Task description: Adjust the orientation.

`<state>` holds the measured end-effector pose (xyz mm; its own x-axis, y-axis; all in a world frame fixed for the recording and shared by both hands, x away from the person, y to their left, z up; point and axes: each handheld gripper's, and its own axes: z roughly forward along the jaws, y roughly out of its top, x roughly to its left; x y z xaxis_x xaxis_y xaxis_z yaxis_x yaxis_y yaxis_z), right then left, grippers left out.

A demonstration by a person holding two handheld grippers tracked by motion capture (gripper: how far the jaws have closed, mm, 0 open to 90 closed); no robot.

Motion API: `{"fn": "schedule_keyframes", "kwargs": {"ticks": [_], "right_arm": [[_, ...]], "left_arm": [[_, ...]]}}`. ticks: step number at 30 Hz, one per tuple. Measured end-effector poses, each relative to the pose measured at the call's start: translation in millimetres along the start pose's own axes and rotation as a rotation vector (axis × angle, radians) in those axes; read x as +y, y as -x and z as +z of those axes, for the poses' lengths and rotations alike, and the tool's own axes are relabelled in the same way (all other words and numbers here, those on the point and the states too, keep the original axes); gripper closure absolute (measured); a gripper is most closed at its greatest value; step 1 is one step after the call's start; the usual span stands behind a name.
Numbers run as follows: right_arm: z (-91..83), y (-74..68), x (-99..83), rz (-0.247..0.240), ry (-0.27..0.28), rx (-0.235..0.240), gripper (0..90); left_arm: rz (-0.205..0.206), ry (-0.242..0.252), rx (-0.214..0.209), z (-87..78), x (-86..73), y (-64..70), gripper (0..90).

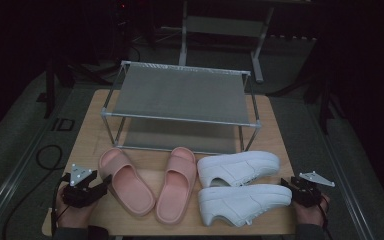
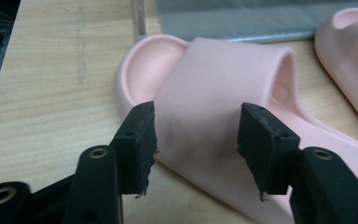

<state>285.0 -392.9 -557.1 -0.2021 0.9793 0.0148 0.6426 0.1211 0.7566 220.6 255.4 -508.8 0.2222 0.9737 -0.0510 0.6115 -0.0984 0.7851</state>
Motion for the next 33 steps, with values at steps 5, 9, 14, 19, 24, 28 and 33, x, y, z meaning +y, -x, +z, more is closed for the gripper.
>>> {"fn": "schedule_keyframes", "kwargs": {"ticks": [5, 9, 14, 19, 24, 28, 33], "right_arm": [[0.0, 0.1, -0.1, 0.002, 0.001, 0.001, 52.3], [-0.2, 0.1, -0.2, 0.009, 0.000, -0.004, 50.7], [-0.5, -0.1, -0.5, 0.012, -0.001, -0.010, 50.3], [-0.5, -0.2, -0.7, 0.012, 0.000, -0.014, 50.3], [-0.7, -0.4, -0.8, 0.013, -0.001, -0.016, 50.2], [-0.8, -0.4, -0.8, 0.013, -0.001, -0.017, 50.2], [-1.1, -0.6, -1.1, 0.013, -0.001, -0.021, 50.2]], "left_arm": [[0.013, -0.021, -0.012, -4.1, -0.7, 9.1, 43.6], [0.010, -0.029, -0.015, -6.5, 0.8, 13.5, 40.8], [0.002, -0.037, -0.015, -12.2, 4.7, 17.6, 37.1], [0.029, -0.061, -0.021, -11.4, 4.9, 25.8, 35.3], [0.083, -0.099, -0.008, -9.5, 2.9, 37.2, 37.4], [0.105, -0.117, 0.010, -8.6, 0.8, 40.4, 38.7], [0.103, -0.137, 0.009, -5.4, -3.1, 44.3, 43.0]]}}
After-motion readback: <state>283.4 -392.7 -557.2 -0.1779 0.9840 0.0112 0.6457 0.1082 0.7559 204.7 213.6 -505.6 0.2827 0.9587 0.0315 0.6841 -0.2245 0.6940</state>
